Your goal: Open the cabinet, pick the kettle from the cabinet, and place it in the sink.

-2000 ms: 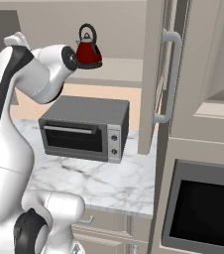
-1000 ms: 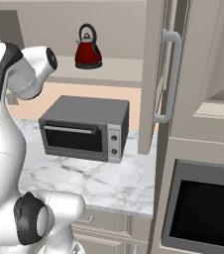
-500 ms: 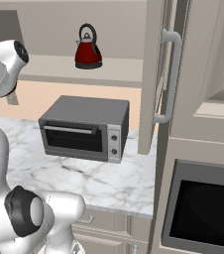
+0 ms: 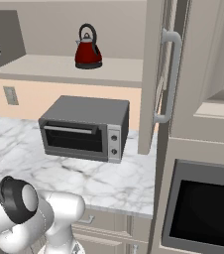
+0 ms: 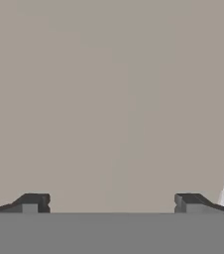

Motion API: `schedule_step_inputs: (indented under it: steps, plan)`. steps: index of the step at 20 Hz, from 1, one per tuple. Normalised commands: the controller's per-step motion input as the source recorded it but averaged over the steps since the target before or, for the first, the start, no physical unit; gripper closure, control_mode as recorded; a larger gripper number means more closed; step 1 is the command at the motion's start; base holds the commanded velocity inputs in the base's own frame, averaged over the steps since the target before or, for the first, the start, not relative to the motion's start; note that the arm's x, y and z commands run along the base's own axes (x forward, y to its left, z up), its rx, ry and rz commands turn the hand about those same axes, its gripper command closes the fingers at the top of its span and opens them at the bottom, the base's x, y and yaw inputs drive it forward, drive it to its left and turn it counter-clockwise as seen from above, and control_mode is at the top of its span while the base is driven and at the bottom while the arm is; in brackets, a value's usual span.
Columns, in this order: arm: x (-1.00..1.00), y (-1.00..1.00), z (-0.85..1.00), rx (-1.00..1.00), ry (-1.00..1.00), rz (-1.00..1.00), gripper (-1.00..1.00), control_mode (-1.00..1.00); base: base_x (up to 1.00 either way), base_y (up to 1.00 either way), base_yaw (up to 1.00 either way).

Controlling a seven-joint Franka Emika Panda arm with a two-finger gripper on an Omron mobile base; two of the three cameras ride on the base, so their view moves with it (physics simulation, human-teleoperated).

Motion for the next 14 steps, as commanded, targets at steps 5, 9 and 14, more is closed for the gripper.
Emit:
schedule_step_inputs:
  steps: [5,9,14]
  plan:
    - [-0.15,-0.18,-0.08,-0.09,-0.06,-0.03,-1.00,-1.00,0.00,0.00,0.00]
    - [-0.19,-0.45,-0.01,-0.09,-0.05,-0.03,-1.00,-1.00,0.00,0.00,0.00]
    - [-0.18,-0.55,0.00,-0.04,-0.05,-0.03,-1.00,-1.00,0.00,0.00,0.00]
